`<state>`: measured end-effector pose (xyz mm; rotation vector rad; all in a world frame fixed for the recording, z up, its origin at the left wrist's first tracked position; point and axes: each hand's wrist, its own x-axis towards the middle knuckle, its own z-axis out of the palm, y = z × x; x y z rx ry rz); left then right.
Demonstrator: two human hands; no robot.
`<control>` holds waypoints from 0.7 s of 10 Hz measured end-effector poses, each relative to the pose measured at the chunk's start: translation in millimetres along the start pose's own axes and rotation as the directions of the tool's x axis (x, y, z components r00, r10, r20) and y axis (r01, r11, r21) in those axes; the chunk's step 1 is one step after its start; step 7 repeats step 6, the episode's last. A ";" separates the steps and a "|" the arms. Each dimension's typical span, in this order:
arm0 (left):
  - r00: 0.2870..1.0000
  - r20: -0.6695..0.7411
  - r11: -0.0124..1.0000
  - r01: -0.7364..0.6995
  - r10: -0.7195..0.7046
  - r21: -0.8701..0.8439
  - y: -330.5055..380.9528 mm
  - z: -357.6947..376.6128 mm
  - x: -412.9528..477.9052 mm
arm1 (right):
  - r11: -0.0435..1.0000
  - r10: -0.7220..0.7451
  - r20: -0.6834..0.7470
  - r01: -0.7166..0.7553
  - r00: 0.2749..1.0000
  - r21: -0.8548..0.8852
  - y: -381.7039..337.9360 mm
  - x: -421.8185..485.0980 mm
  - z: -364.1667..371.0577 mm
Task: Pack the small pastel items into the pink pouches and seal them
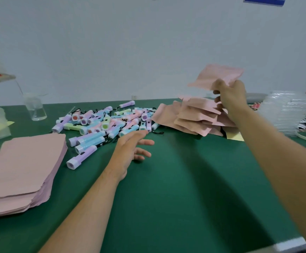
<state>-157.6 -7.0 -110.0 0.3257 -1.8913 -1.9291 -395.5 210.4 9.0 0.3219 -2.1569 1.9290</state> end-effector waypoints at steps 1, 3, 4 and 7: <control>1.000 0.009 1.000 -0.003 0.003 0.027 -2.3 0.1 0.0 | 0.974 0.073 0.013 -0.069 0.997 -0.217 3.0 24.1 -3.3; 1.000 -0.001 0.999 -0.002 0.002 0.048 -3.6 -0.3 0.5 | 0.585 0.084 0.013 -0.038 0.996 -0.810 26.9 17.7 -4.0; 1.000 0.001 0.999 -0.006 0.006 0.044 -3.0 0.7 -0.1 | 0.509 0.016 -0.011 -0.018 1.000 -0.861 26.3 8.9 -2.3; 1.000 0.002 0.999 -0.005 0.005 0.035 -3.1 -0.2 2.5 | 0.667 -0.113 0.003 0.078 0.994 -0.741 37.3 -10.7 -25.1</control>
